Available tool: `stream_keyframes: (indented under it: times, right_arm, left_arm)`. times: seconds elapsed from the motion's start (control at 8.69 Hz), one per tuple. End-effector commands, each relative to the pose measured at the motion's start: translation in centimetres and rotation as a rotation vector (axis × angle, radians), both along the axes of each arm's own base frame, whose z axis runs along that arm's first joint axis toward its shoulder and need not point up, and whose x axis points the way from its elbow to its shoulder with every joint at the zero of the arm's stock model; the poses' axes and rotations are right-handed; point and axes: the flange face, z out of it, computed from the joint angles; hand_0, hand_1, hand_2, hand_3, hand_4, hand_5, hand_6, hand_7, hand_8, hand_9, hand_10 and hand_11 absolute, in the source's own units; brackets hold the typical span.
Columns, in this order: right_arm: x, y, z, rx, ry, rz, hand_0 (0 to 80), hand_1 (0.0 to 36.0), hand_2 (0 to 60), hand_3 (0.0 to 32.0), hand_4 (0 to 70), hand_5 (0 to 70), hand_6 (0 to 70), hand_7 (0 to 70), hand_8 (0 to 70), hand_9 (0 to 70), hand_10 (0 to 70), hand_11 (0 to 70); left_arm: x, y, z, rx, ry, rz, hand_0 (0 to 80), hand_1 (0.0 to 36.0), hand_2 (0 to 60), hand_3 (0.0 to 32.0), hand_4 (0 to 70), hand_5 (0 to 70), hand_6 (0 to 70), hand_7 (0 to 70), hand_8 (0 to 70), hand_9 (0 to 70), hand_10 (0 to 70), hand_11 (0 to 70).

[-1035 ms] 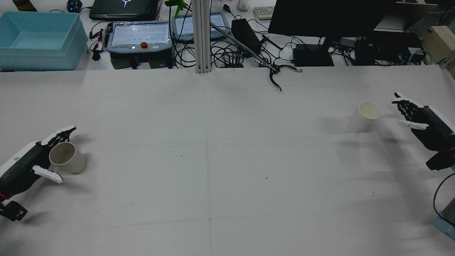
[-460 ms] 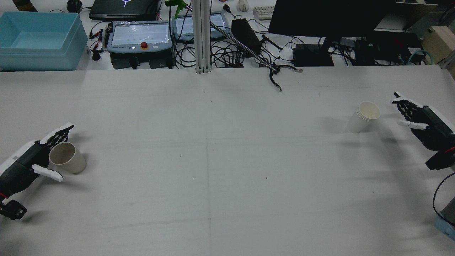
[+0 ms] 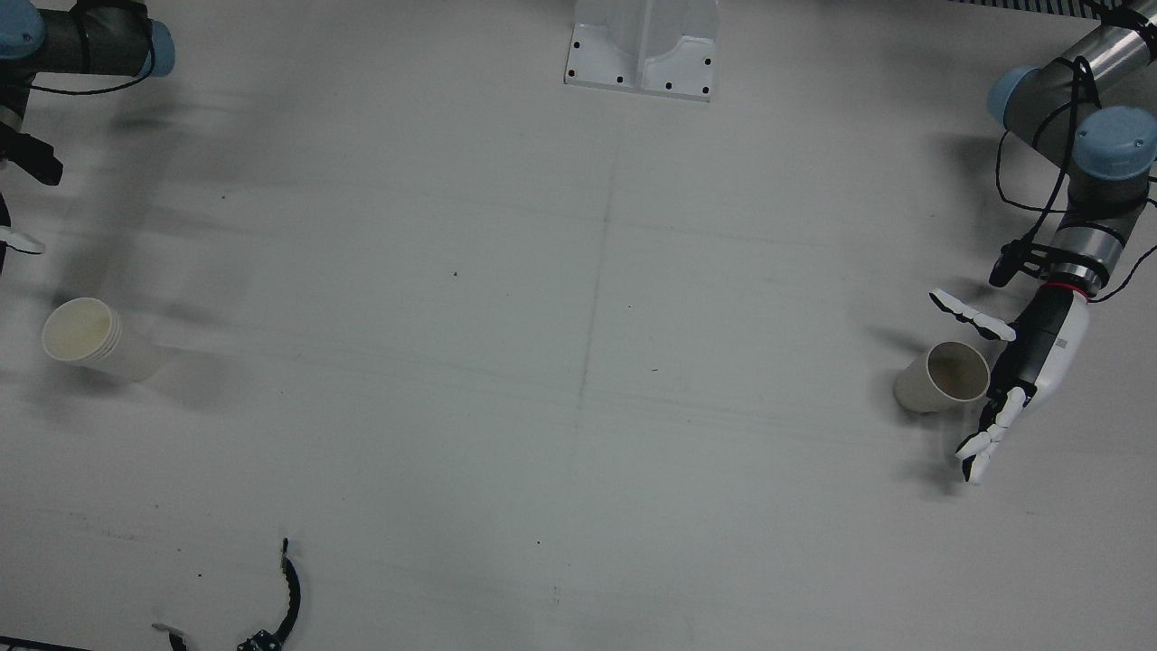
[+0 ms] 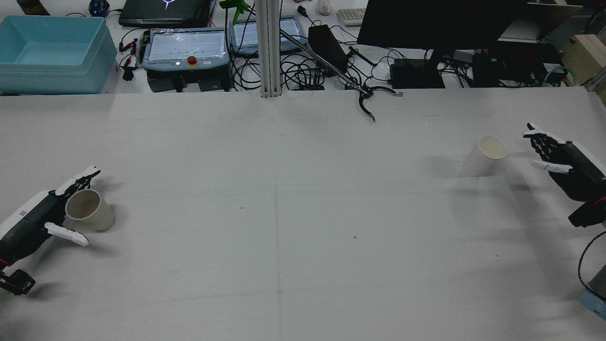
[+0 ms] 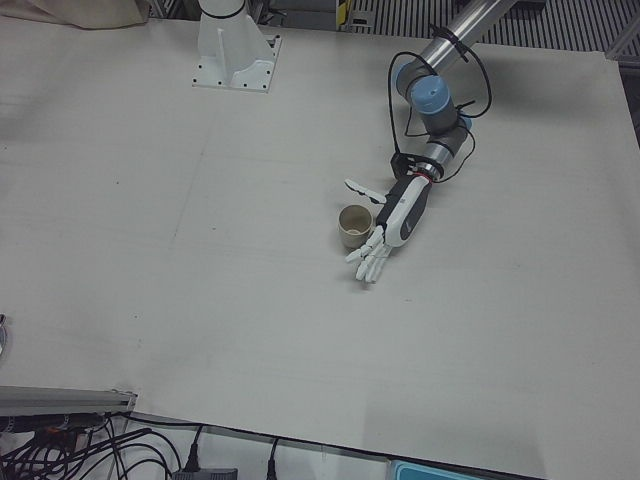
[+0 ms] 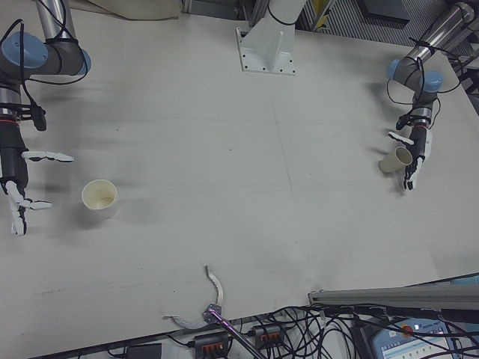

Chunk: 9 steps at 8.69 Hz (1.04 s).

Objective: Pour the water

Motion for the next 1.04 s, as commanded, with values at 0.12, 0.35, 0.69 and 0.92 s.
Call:
stream_keyframes:
  times: [0.12,0.35,0.69,0.92]
  right_arm:
    - [-0.3,-0.3,-0.3,0.007,0.003,0.000,52.6,20.2,9.6,0.0,6.4,32.4,3.2,7.3,0.0,0.0,0.0,0.0]
    - [-0.2,-0.2,-0.3,0.006,0.002,0.001,52.8,20.2,9.6,0.0,6.3,32.3,3.2,7.1,0.0,0.0,0.0,0.0]
    - [-0.2,-0.2,-0.3,0.006,0.002,0.001,52.5,20.0,9.6,0.0,6.1,32.6,3.0,6.8,0.0,0.0,0.0,0.0]
    - [-0.1,-0.1,-0.1,0.003,0.001,0.004,52.4,19.9,9.6,0.0,5.7,32.3,2.8,6.3,0.0,0.0,0.0,0.0]
  left_arm:
    - [-0.3,0.2,1.7,-0.017,-0.039,0.000,53.3,11.3,0.0,8.4,9.5,14.6,2.4,6.2,1.4,0.0,0.3,2.2]
    - [-0.1,0.1,1.5,-0.015,-0.037,0.001,53.9,11.9,0.0,8.2,8.9,14.3,2.0,5.6,1.4,0.0,0.1,2.1]
    - [0.7,-0.2,0.9,-0.008,-0.026,0.004,53.9,11.6,0.0,7.2,12.3,16.1,2.9,6.3,1.9,0.0,0.3,2.3]
    - [1.5,-0.7,0.0,-0.002,-0.014,0.006,54.1,11.2,0.0,0.0,19.9,19.6,4.0,6.2,2.1,0.0,0.5,2.4]
